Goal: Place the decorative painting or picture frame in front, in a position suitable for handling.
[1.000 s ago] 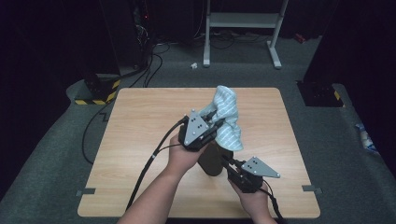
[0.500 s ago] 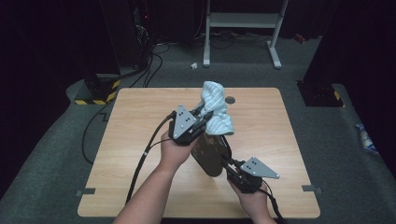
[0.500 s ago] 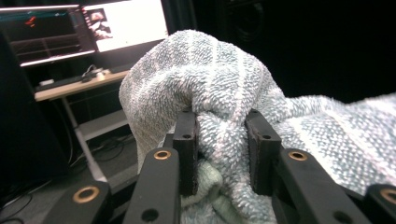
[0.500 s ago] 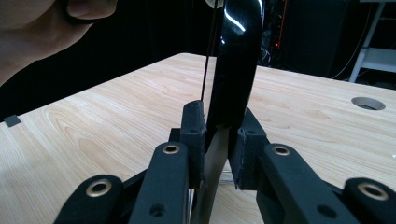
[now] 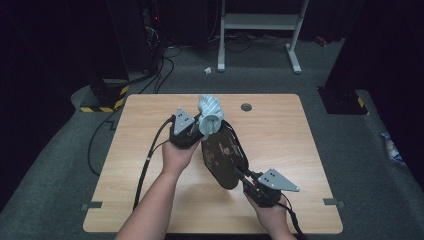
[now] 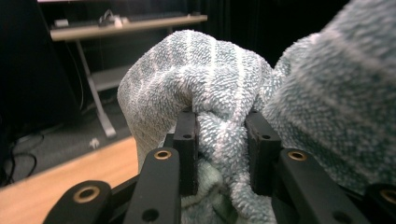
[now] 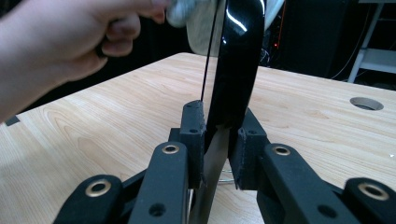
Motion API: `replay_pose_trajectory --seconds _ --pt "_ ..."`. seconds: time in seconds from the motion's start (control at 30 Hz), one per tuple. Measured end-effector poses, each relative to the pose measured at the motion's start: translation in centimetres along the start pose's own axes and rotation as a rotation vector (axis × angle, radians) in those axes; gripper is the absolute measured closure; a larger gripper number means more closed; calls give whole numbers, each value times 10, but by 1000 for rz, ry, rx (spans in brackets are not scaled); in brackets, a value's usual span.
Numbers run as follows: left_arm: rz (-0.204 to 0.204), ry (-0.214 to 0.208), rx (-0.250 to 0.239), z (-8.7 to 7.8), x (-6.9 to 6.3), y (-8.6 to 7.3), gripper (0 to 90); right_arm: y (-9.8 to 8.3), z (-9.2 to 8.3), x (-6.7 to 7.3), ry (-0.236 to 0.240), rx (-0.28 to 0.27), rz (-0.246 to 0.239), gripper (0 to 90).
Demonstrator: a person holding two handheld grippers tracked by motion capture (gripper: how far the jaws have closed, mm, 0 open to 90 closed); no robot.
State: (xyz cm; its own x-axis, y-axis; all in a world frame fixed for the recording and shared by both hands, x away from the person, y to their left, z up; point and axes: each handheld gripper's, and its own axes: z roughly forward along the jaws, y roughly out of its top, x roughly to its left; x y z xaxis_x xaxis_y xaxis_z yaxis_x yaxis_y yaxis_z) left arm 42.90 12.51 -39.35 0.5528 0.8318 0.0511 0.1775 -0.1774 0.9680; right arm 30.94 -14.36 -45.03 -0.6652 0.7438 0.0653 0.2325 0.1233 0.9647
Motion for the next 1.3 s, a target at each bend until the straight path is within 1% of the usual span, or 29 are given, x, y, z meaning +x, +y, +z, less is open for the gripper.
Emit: replay_pose_trajectory --seconds 0.07,0.13,0.27,0.4,0.47,0.53,0.6,0.63,0.7,0.77,0.83,0.9,0.97,1.1,1.17,1.23,1.3 --pt "-12 0 12 2 4 -6 703 0 0 0 -1 0 0 766" --pt "-15 -1 25 4 7 -11 703 0 0 0 -1 0 -1 766" --pt "-35 -14 65 7 18 -19 703 0 0 1 1 0 0 767" --pt "-51 -8 90 9 24 -30 703 0 0 0 2 0 0 767" --pt "-62 -5 92 9 25 -34 704 0 -1 0 2 -1 -3 768" --pt "-64 -6 96 9 24 -38 704 2 -1 -3 9 3 -8 768" --pt "-55 -3 99 8 22 -41 704 4 -4 -10 22 10 -10 767" --pt "-59 -6 96 6 21 -43 704 5 -5 -14 27 15 -11 765" --pt "-51 -7 98 4 19 -46 704 4 -7 -23 19 14 8 766" --pt "-40 -4 107 3 17 -49 704 5 -10 -29 30 21 14 768" --pt "-43 -2 120 4 17 -53 703 5 -12 -30 56 30 7 774" --pt "-57 7 127 5 18 -56 701 5 -13 -31 73 32 15 778" --pt "-68 12 123 7 20 -57 700 6 -13 -31 82 36 16 780" --pt "-83 19 92 8 22 -53 698 5 -19 -27 97 36 -14 781" --pt "-74 18 95 8 20 -50 698 4 -20 -27 100 37 -13 781" --pt "-68 23 88 7 19 -49 697 4 -20 -28 104 36 -8 780" --pt "-82 23 78 6 21 -47 696 3 -21 -29 111 33 -5 781"
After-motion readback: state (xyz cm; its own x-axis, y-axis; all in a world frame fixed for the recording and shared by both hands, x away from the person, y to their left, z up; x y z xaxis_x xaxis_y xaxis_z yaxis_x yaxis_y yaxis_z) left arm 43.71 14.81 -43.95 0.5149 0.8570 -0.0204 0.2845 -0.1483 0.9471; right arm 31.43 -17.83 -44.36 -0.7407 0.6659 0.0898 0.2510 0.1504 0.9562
